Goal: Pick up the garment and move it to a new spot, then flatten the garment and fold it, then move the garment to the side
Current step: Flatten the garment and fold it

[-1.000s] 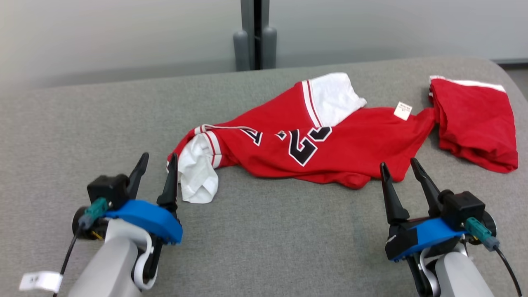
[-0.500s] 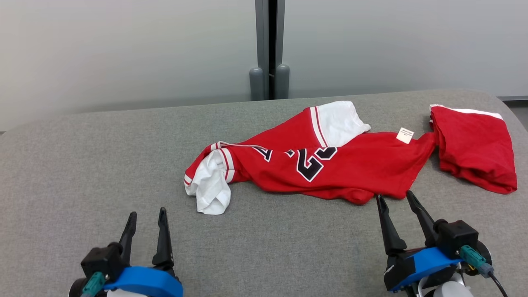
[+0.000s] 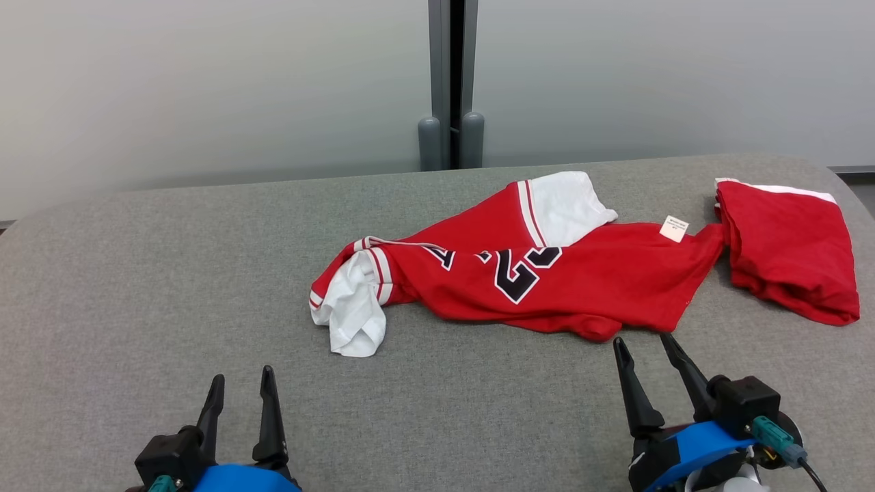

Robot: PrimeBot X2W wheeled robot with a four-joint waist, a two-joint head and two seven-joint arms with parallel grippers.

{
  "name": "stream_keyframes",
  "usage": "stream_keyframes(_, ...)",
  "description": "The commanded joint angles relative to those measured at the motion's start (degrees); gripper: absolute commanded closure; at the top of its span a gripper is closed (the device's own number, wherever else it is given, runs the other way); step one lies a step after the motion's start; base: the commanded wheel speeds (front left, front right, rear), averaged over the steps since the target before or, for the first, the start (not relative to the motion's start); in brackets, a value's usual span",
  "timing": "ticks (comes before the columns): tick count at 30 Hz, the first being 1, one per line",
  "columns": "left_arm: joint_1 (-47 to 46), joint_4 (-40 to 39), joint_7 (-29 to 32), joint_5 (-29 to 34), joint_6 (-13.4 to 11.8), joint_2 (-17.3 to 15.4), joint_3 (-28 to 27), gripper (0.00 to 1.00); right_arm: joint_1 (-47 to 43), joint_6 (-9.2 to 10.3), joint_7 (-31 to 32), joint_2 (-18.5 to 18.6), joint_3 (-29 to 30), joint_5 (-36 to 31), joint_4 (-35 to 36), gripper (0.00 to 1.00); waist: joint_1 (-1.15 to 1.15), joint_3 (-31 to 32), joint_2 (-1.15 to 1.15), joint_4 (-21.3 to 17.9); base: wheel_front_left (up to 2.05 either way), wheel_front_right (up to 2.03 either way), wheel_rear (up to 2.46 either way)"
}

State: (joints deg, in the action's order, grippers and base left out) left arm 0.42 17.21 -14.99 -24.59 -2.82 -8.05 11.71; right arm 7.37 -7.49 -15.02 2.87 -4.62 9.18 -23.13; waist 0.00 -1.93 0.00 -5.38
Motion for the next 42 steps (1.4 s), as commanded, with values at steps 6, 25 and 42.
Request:
stream_keyframes(6,-0.3,0.8,-0.3,1.0,0.9,0.5,-1.0,0.0,0.3,-0.01,-0.2,0.0,-0.4,0.2,-0.6,0.0,0.0,0.1,0.0,-0.1,0.0,0.0,0.0)
stream_keyframes(25,-12.1,3.6,2.9,5.1,4.4,-0.4,1.2,0.0,2.4,-0.01,-0.2,0.0,-0.6,-0.4,0.7,0.0,0.0,-4.2,0.0,-0.8,0.0,0.0,0.0)
stream_keyframes(42,-33.2,23.2,9.7,8.3,6.8,-4.6,4.4,0.0,6.2,-0.01,-0.2,0.0,-2.3,0.4,2.6,0.0,0.0,-13.5,0.0,-6.5,0.0,0.0,0.0)
